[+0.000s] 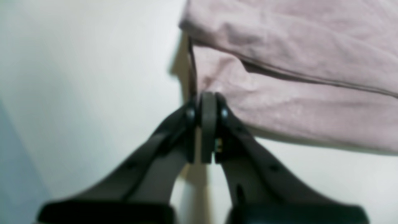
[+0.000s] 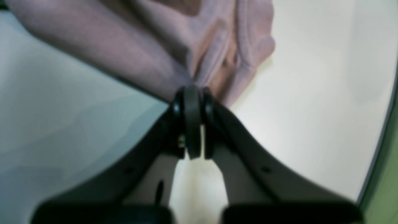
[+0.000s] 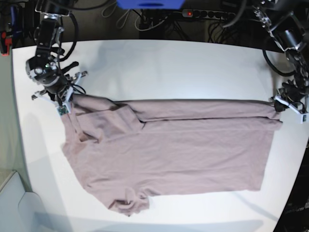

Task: Layout the t-shirt on the table in an organized manner, then fold the t-shirt properly

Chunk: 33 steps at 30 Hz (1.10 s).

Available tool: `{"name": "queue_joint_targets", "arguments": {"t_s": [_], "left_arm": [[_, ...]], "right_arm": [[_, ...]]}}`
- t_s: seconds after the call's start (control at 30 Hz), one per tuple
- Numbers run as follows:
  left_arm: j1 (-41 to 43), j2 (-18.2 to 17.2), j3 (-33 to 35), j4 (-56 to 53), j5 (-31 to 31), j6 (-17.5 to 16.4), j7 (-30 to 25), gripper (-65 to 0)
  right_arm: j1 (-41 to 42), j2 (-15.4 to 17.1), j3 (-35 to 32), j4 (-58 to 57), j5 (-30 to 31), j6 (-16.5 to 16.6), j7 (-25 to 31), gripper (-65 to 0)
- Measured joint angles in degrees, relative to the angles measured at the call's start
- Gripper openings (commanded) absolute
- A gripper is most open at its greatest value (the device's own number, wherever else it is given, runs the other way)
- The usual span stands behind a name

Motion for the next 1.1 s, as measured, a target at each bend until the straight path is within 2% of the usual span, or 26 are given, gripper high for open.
{"name": "queue_joint_targets", "arguments": {"t_s": [0.1, 0.13, 0.2, 0.33, 0.53, 0.8, 0.97, 1.1], "left_arm": [[1.2, 0.0, 0.0, 1.1, 0.1, 0.0, 1.4, -64.7], [1.5, 0.0, 0.0, 1.9, 0.3, 0.0, 1.3, -64.7], [1.8, -0.2, 0.0, 4.0, 0.2, 0.0, 1.3, -64.7], [2.3, -0.1, 0.0, 8.7, -0.3, -0.2, 3.8, -64.7], [2.5, 0.2, 0.0, 15.3, -0.4, -0.2, 6.8, -64.7], [-4.4, 0.1, -0.1, 17.1, -0.2, -0.2, 10.4, -64.7], [-9.3, 0.0, 0.0, 17.0, 0.7, -0.3, 11.9, -64.7], [-12.9, -0.4, 0.1, 17.0, 0.4, -0.2, 10.9, -64.7]], "right_arm": [[-0.2, 0.6, -0.2, 0.2, 0.1, 0.7, 0.0, -65.0], [-0.2, 0.9, -0.1, 0.2, 0.2, 1.7, 0.0, -65.0], [-0.3, 0.8, 1.4, 1.8, 0.0, 5.7, -0.5, -65.0], [-0.3, -0.5, 5.4, 7.0, 0.1, 5.5, -0.3, -65.0], [0.4, -0.8, 4.9, 11.0, -0.1, 5.6, -0.9, -65.0], [8.2, 2.5, -3.2, 11.7, -0.1, 5.7, -0.8, -65.0], [15.4, 5.0, -10.6, 8.6, 0.1, 5.7, -0.6, -65.0], [18.7, 5.8, -11.6, 5.4, -1.3, 5.7, -0.2, -65.0]]}}
